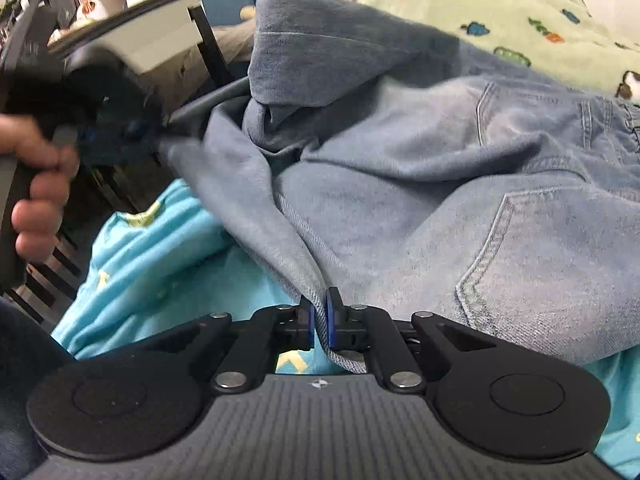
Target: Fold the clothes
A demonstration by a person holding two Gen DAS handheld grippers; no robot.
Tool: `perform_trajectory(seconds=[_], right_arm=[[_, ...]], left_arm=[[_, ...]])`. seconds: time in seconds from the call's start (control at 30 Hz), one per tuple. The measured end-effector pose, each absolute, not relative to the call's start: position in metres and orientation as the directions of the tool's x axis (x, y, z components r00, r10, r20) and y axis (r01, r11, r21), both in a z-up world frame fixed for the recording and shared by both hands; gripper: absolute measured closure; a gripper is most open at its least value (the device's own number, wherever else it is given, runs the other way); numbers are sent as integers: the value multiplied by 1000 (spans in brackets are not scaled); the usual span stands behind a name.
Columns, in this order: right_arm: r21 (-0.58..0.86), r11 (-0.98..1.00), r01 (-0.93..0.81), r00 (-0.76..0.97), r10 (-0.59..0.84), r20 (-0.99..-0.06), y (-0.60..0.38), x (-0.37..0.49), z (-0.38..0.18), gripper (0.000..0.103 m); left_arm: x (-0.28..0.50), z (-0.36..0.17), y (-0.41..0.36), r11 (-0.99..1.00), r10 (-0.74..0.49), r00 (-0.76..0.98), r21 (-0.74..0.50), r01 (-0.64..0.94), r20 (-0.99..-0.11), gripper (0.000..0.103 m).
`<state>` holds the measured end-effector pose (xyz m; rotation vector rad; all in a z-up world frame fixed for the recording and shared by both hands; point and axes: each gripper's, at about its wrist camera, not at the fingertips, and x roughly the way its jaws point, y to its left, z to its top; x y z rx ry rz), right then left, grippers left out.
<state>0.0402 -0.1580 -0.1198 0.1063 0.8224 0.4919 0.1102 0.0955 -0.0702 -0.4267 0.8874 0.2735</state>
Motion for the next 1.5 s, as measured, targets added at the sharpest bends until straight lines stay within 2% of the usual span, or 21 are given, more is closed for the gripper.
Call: perform_trajectory(seconds=[0.13,0.33,0.43,0.5,0.57,0.8,1.0,1.23,1.4,1.43,1.47,1.5], right_arm=[[256,885,-389,548,446,-707,-154,39,-125,97],[274,886,-375,549,450,-704,-158,38,-125,96],[275,887,-371,554,449,-702,-159,38,-123,95],[275,888,-368,557,448,-700,-159,38,-122,93],[276,889,-365,560,447,-698,-160,37,-121,92],[299,890,-343,581,452,-677,-165,37,-114,82],[300,894,-333,571,445,-690,-164,40,-116,77],[293,895,-337,561,441,-701,-158,43,-120,74],[297,891,-343,555,447,-701,-157,44,-122,72],[299,890,-345,553,450,-702,-157,45,-123,71],[299,889,-347,551,451,-702,-156,47,-124,71],[300,888,-348,550,452,-702,-156,48,-124,71]], left_arm=[[111,-76,97,870,0,608,-300,-392,-794,101],[107,-59,89,895,-5,659,-297,-332,-752,95],[106,-50,93,889,-6,683,-316,-330,-731,85],[108,-43,96,890,-10,709,-330,-315,-705,74],[110,-37,97,894,-8,735,-335,-299,-678,70],[140,-34,98,917,-66,756,-338,-210,-651,69],[170,-55,94,939,-111,710,-307,-155,-696,69],[217,-68,90,968,-80,686,-221,-120,-723,71],[261,-80,88,974,-95,616,-200,-103,-782,77],[266,-81,88,976,-95,609,-194,-99,-787,79],[271,-83,88,978,-95,602,-188,-95,-793,86],[274,-83,88,979,-92,598,-183,-93,-796,98]])
